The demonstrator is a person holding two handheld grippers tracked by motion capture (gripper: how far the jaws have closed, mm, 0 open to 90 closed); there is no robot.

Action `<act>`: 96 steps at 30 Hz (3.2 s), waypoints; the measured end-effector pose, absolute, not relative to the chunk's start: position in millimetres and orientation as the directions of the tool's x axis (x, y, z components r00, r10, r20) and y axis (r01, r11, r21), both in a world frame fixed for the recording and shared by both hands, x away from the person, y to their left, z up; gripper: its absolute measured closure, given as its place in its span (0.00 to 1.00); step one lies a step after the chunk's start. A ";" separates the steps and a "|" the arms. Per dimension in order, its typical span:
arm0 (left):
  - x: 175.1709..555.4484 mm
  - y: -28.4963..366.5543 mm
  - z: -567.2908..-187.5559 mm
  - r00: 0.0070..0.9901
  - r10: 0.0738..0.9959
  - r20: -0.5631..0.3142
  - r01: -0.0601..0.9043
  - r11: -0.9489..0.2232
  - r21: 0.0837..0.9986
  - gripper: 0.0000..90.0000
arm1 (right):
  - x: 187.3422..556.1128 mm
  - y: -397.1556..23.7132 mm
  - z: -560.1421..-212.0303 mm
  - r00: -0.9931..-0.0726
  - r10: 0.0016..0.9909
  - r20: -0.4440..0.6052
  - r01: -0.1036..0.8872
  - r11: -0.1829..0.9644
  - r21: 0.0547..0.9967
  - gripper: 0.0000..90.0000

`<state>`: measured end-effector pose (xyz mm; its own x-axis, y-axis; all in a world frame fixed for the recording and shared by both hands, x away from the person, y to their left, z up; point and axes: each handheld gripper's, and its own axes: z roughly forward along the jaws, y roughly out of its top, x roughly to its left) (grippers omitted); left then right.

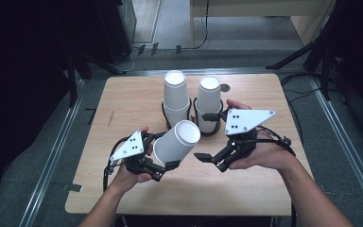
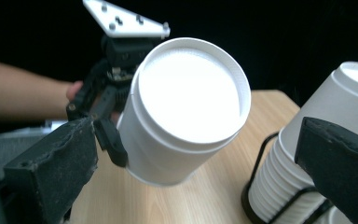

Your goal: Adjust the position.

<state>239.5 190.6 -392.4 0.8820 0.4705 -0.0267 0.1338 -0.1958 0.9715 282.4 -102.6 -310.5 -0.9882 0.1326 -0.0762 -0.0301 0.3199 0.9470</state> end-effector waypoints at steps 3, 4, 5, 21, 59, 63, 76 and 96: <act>239.3 189.8 -392.9 0.887 0.461 -0.011 0.135 -0.237 0.962 0.08 | 282.4 -100.4 -307.3 -0.990 0.111 -0.088 -0.040 0.380 0.924 0.00; 239.4 190.0 -393.3 0.888 0.459 -0.012 0.139 -0.244 0.960 0.08 | 282.1 -99.4 -306.4 -0.991 0.101 -0.092 -0.044 0.397 0.917 0.00; 239.7 190.5 -393.7 0.889 0.458 -0.013 0.141 -0.247 0.959 0.08 | 281.7 -98.4 -305.7 -0.991 0.091 -0.093 -0.047 0.415 0.909 0.00; 244.5 188.3 -398.2 0.901 0.434 0.013 0.152 -0.342 0.928 0.08 | 284.0 -72.5 -298.1 -0.993 0.011 -0.116 -0.086 0.598 0.797 0.08; 245.8 185.6 -399.0 0.903 0.428 -0.011 0.176 -0.348 0.921 0.02 | 287.2 -49.0 -309.1 -0.995 -0.021 -0.099 -0.087 0.686 0.723 0.26; 245.6 188.8 -402.2 0.892 0.451 -0.025 0.191 -0.327 0.925 0.01 | 288.7 -54.5 -309.8 -0.995 -0.005 -0.101 -0.079 0.655 0.751 0.25; 244.0 202.1 -404.1 0.877 0.471 -0.095 0.209 -0.196 0.958 0.00 | 293.7 -74.4 -312.1 -0.997 0.047 -0.066 -0.032 0.526 0.850 0.25; 245.7 200.0 -423.3 0.851 0.470 -0.233 0.262 0.005 0.965 0.00 | 299.9 -89.4 -319.5 -0.996 0.092 0.017 0.046 0.323 0.945 0.25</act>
